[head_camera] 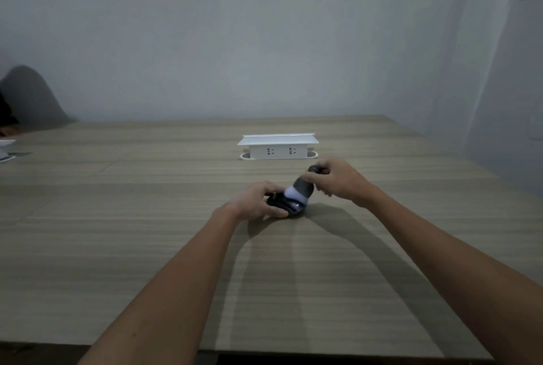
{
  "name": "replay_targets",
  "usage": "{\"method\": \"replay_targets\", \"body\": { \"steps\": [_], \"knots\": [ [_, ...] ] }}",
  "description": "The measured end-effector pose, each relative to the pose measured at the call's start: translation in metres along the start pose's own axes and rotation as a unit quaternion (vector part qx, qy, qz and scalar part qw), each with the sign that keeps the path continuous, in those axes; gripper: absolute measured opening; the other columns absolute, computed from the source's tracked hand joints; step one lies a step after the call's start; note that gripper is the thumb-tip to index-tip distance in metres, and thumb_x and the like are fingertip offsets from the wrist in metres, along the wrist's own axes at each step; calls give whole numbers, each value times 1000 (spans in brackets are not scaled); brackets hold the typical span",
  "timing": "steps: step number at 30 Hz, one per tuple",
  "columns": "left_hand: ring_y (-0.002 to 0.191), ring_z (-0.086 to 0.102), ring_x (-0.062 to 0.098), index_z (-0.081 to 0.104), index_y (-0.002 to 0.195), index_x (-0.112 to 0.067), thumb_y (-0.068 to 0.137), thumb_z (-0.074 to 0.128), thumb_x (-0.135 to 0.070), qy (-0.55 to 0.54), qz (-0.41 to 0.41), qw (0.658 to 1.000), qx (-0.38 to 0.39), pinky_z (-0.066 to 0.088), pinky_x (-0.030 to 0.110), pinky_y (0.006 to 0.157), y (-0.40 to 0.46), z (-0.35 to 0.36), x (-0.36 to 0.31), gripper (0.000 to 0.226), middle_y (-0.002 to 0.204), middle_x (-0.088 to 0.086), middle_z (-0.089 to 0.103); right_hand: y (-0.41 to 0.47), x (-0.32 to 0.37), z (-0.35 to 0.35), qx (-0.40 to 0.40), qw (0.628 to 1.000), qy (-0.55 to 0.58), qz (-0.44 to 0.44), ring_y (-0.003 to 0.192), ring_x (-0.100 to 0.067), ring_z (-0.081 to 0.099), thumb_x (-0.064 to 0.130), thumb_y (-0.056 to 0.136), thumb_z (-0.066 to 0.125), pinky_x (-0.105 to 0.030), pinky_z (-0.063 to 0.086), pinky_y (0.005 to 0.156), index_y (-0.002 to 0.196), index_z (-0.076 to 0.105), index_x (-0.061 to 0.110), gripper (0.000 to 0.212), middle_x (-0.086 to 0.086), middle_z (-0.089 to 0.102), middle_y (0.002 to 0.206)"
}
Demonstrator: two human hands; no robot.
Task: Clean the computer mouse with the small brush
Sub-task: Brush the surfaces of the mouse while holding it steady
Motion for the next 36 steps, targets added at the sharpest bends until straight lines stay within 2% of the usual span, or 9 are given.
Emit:
{"method": "replay_targets", "body": {
  "steps": [5,9,14,18,23,25,28,33,36],
  "knots": [
    [123,54,16,61,135,-20,74,85,-25,-1,-1,1000,-16,38,24,100,2,1,4,66,131,-2,57,7,-3,-2,-39,990,-134,-15,55,-14,51,17,82,66,-26,40,55,68,67,2,20,-6,61,59],
    [119,53,11,62,133,-19,75,84,-24,4,11,1000,-23,36,22,97,1,1,2,62,130,-2,60,1,-2,2,9,1000,-17,-24,47,-9,51,25,89,66,-22,42,48,79,70,1,26,2,59,55],
    [125,55,12,64,124,-21,70,88,-25,-21,-14,999,-22,41,31,110,6,4,7,60,129,-4,64,3,-7,-6,-53,988,-143,-30,60,-13,55,19,84,67,-13,38,51,77,72,3,18,-2,65,64],
    [119,57,14,62,114,-17,71,87,-28,-6,-14,1000,-7,45,36,104,9,3,7,51,122,-2,65,-3,1,-4,13,999,8,-29,49,-11,52,26,89,68,-22,42,48,80,72,10,19,2,61,57],
    [118,59,18,62,111,-13,71,87,-23,-6,-9,1000,-9,50,37,101,9,0,4,48,123,3,65,1,-7,-7,-33,987,-155,-23,58,-13,55,20,86,68,-19,40,52,82,72,1,20,-9,71,72],
    [115,60,19,63,109,-13,71,88,-24,5,-7,1000,-8,51,35,98,9,-1,4,47,121,3,65,-1,-4,-9,-46,991,-124,-38,55,-9,54,21,87,68,-11,38,49,83,74,5,18,-3,68,68],
    [112,62,20,63,104,-12,68,89,-26,14,-5,1000,-11,52,39,97,10,-2,5,46,117,2,67,-6,3,-3,15,999,-6,-34,47,-9,53,25,91,67,-18,43,46,88,74,7,20,3,62,58],
    [109,64,20,64,102,-14,65,91,-27,11,-9,1000,-19,53,42,97,10,-1,6,47,114,2,68,1,-5,-5,-36,984,-169,-37,67,-23,64,19,86,67,-21,41,54,83,73,2,19,-9,71,73],
    [106,66,20,64,99,-14,62,92,-28,6,-6,1000,-22,54,44,96,11,-1,8,49,111,2,69,-4,3,-4,-4,997,-60,-43,50,-8,57,21,90,68,-18,43,49,87,73,4,18,-2,66,64]
  ]
}}
Point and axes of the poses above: each hand's wrist, its own y-axis towards the middle knuckle, its own z-axis out of the palm, x = y × z, the point moved 2 cm from there along y, towards the middle knuckle
